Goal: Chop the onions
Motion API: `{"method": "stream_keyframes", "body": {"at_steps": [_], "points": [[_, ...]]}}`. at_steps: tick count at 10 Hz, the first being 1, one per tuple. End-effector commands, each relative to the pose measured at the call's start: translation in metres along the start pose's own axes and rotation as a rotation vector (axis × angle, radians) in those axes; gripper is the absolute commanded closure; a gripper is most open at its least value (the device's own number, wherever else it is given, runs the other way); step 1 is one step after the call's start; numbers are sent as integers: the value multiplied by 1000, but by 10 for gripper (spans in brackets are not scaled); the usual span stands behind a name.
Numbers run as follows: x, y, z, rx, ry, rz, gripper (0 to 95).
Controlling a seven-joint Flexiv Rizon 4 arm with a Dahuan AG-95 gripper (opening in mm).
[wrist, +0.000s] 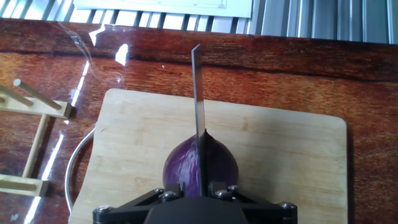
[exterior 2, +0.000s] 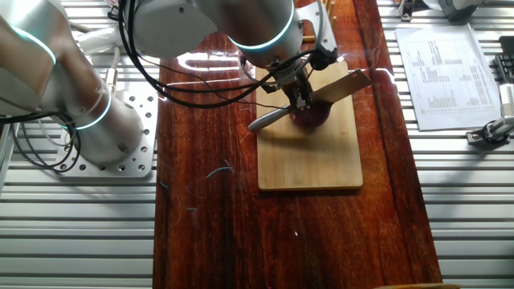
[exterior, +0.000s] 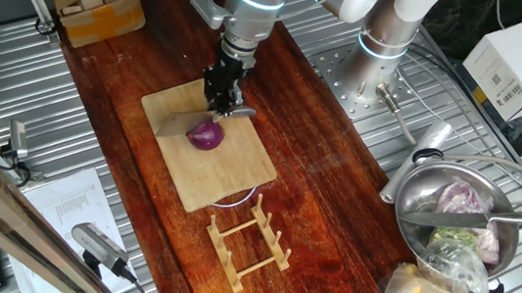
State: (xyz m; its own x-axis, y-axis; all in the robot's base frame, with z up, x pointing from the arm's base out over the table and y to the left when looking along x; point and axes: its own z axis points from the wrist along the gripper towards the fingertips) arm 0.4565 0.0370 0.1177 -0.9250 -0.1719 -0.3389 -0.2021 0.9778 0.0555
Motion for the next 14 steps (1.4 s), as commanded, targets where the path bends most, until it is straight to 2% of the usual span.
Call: {"method": "stream_keyframes", "body": {"at_steps": [1,2,3,4,6,7,8,9,10,11,12,14], "points": [[0,-2,1,10,-7,-2,950],[-1,-2,2,12,-24,-8,950],[-5,-1,6,32,-33,-21,950],[-8,0,10,24,-32,-22,950],[-12,3,17,20,42,10,950],[-14,4,19,10,119,26,950],[-15,4,20,9,152,27,950],[-18,4,18,7,198,30,950],[-25,4,11,-2,247,47,950],[-29,5,7,-8,268,55,950],[-39,7,-2,-22,301,73,950],[-46,6,-5,-8,299,64,950]]}}
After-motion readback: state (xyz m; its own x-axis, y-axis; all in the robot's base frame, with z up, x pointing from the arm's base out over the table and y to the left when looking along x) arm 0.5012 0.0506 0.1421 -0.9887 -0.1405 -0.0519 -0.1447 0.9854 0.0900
